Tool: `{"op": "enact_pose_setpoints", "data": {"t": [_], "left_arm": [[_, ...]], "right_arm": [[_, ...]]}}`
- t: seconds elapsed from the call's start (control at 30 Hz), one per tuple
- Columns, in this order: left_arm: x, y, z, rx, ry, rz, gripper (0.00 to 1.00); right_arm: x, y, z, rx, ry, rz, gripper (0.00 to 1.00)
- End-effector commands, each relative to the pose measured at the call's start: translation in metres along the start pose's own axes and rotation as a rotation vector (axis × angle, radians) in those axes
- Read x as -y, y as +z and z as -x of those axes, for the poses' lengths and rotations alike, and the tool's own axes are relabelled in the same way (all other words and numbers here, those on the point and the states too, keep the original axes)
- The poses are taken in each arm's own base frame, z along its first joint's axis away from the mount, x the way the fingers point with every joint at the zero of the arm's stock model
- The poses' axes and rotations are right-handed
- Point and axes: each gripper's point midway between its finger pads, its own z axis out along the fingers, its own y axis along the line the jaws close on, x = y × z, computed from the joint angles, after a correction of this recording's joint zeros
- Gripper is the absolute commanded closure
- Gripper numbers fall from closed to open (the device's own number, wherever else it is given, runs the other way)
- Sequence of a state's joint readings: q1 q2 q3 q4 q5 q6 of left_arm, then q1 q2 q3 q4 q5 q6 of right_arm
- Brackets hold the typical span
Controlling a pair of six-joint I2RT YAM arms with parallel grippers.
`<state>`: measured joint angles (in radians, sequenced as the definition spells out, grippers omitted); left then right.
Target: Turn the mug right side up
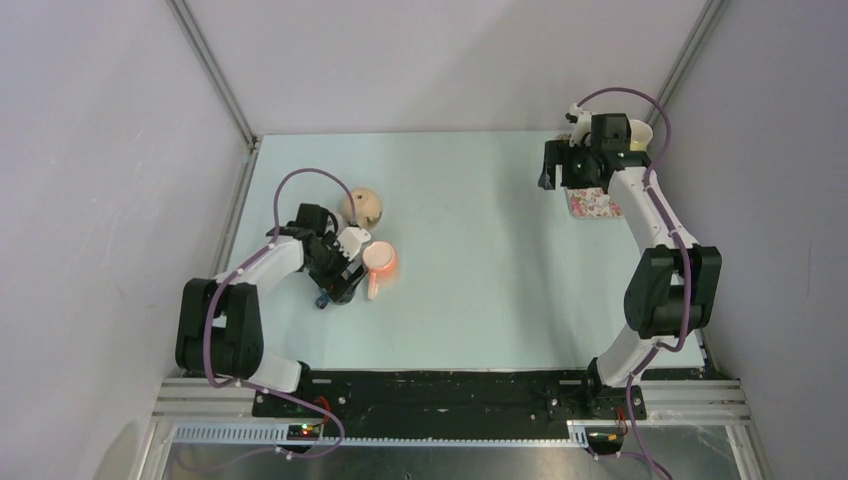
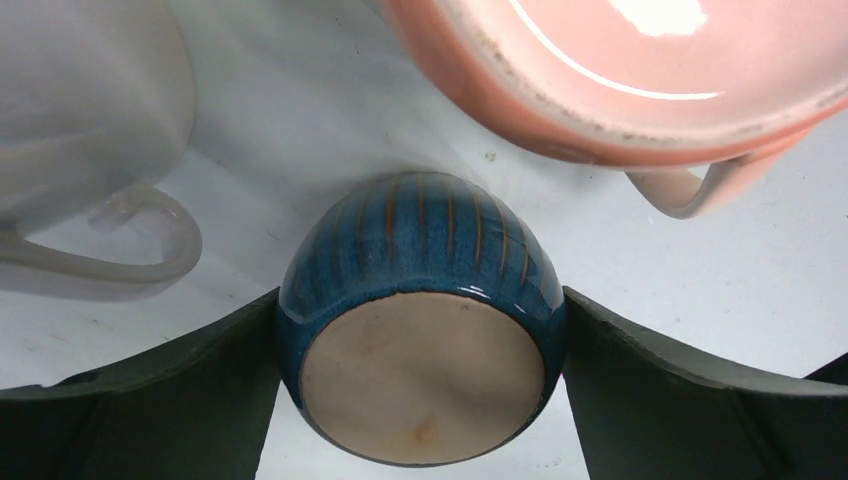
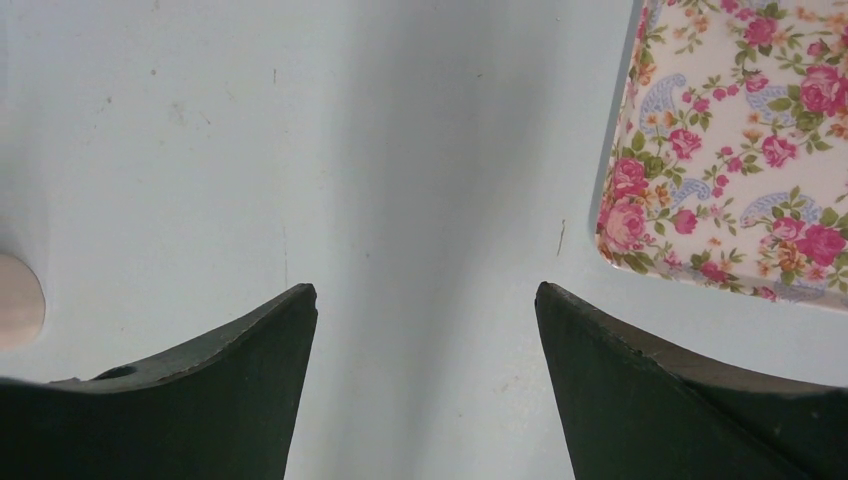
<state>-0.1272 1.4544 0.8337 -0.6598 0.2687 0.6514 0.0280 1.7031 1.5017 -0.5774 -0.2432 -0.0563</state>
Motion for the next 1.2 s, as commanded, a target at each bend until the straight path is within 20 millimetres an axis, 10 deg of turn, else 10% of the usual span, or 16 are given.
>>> {"op": "enact_pose_setpoints", "data": {"t": [0.0, 0.13, 0.33, 0.77, 0.9, 1.17], "left_arm": [[-0.004, -0.001, 0.007, -0.013, 0.008, 0.016, 0.00], [-0.003, -0.001, 0.010, -0.004, 0.007, 0.008, 0.16], [-0.006, -0.018, 0.021, 0.034, 0.016, 0.038, 0.96], [-0.010, -0.143, 0.092, 0.335, 0.005, 0.146, 1.00], [0.005, -0.204, 0.150, 0.565, -0.003, 0.095, 1.00], [0.048, -0.257, 0.269, 0.816, -0.086, -0.426, 1.00]], "right_arm": [[-0.005, -0.009, 0.013, 0.058, -0.007, 0.013, 0.15], [-0.007, -0.011, 0.013, 0.061, -0.008, 0.020, 0.15], [-0.015, -0.021, 0.021, 0.084, -0.007, 0.049, 0.15], [-0.084, -0.070, 0.049, 0.146, -0.070, 0.320, 0.15], [-0.125, -0.100, 0.063, 0.222, -0.078, 0.528, 0.15], [-0.183, -0.138, 0.060, 0.327, -0.014, 0.926, 0.15]]}}
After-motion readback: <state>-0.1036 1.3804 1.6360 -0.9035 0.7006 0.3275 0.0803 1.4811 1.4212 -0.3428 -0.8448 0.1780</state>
